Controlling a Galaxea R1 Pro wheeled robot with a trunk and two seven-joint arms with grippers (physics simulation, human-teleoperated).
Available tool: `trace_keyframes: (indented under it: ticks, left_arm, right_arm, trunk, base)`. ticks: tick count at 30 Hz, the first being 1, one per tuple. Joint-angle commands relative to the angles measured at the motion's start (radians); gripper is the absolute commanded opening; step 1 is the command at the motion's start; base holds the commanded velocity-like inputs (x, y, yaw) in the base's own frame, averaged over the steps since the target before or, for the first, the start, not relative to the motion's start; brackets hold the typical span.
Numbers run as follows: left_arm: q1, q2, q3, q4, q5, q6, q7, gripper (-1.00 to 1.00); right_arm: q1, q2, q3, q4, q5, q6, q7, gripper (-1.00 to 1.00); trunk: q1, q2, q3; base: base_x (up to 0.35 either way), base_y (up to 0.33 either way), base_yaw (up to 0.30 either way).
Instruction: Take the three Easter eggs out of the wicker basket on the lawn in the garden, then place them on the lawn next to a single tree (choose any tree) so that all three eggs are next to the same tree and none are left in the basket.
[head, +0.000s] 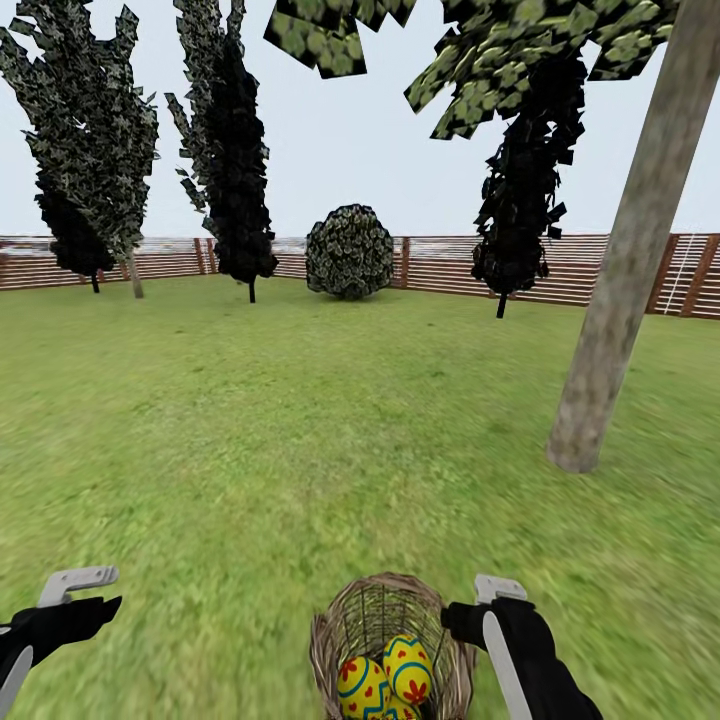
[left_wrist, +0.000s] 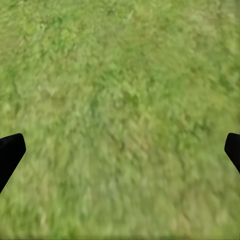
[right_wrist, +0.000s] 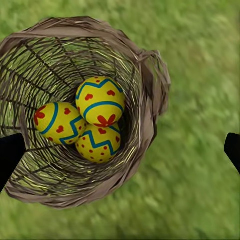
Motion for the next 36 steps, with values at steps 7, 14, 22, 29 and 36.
trace_keyframes:
  ticks: [7,14,22,29,36]
  left_arm:
    - [-0.001,0.000,0.001,0.000,0.007,0.005,0.000,1.00]
    - [-0.001,0.000,0.001,0.000,0.007,0.005,-0.001,1.00]
    - [-0.001,0.000,0.001,0.000,0.007,0.006,-0.002,1.00]
    - [-0.001,0.000,0.000,-0.001,0.007,0.007,-0.003,1.00]
    - [-0.001,0.000,0.000,-0.001,0.008,0.007,-0.003,1.00]
  right_arm:
    - [-0.001,0.001,-0.001,0.003,-0.011,0.002,-0.007,1.00]
    - [-0.001,0.001,-0.001,0.005,-0.011,0.003,-0.008,1.00]
    - [-0.001,0.000,-0.001,0.006,-0.011,0.003,-0.008,1.00]
    - [-0.001,-0.001,-0.001,0.006,-0.011,0.003,-0.008,1.00]
    - [-0.001,-0.001,-0.001,0.006,-0.011,0.003,-0.008,1.00]
  trunk:
    - [0.027,-0.050,-0.023]
    - [0.054,-0.099,-0.045]
    - [0.073,-0.134,-0.061]
    - [0.073,-0.134,-0.061]
    - [0.073,-0.134,-0.061]
  base:
    - [0.000,0.000,0.000]
    - [0.000,0.000,0.000]
    - [0.000,0.000,0.000]
    - [0.000,0.000,0.000]
    - [0.001,0.000,0.000]
